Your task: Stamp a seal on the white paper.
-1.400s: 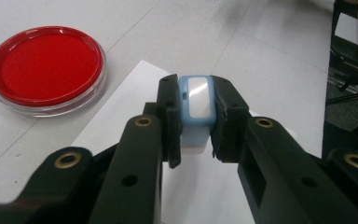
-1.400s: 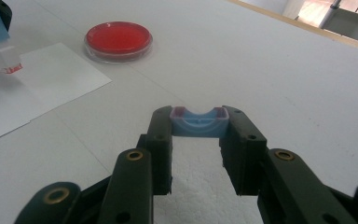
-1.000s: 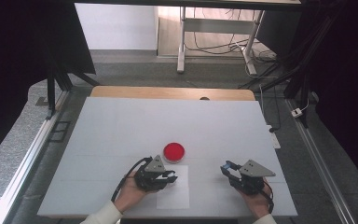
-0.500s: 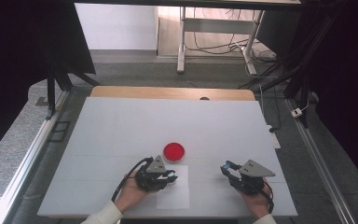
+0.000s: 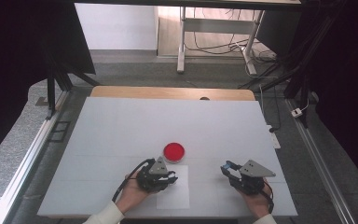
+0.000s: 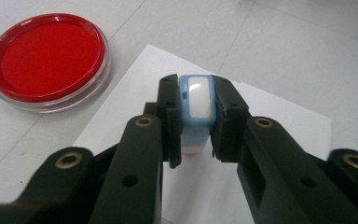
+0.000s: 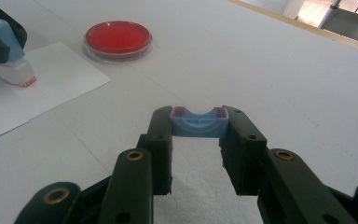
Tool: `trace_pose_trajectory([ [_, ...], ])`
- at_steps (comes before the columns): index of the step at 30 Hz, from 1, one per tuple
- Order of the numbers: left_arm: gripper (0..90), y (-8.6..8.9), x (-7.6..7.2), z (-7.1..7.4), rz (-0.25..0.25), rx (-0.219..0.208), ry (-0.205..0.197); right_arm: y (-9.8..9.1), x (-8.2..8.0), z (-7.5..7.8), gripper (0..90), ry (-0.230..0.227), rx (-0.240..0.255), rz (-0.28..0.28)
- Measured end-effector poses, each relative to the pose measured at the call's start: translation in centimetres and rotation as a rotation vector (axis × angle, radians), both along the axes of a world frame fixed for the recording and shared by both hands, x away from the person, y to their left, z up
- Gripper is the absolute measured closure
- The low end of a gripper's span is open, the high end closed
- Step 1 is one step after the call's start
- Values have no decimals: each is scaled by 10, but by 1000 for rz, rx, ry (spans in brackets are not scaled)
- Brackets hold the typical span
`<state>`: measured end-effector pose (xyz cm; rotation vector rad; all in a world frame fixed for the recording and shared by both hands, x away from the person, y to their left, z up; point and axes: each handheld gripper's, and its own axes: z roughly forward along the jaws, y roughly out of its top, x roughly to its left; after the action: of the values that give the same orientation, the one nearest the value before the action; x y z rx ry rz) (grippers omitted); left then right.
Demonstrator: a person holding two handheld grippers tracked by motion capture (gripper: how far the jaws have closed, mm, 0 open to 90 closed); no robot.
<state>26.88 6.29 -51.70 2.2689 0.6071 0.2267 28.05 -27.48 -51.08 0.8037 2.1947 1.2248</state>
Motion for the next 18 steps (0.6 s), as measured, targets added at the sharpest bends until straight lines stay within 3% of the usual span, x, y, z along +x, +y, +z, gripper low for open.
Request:
trace_pose_trajectory([
  [2,756,-3,-1,-1,1,23,-10,0,0,0,649,0,0,0],
  [12,759,-2,-2,-2,6,24,-8,-1,-2,1,649,-5,2,-3],
  [18,759,-5,-4,-1,1,51,-25,0,-2,1,648,-4,1,2],
])
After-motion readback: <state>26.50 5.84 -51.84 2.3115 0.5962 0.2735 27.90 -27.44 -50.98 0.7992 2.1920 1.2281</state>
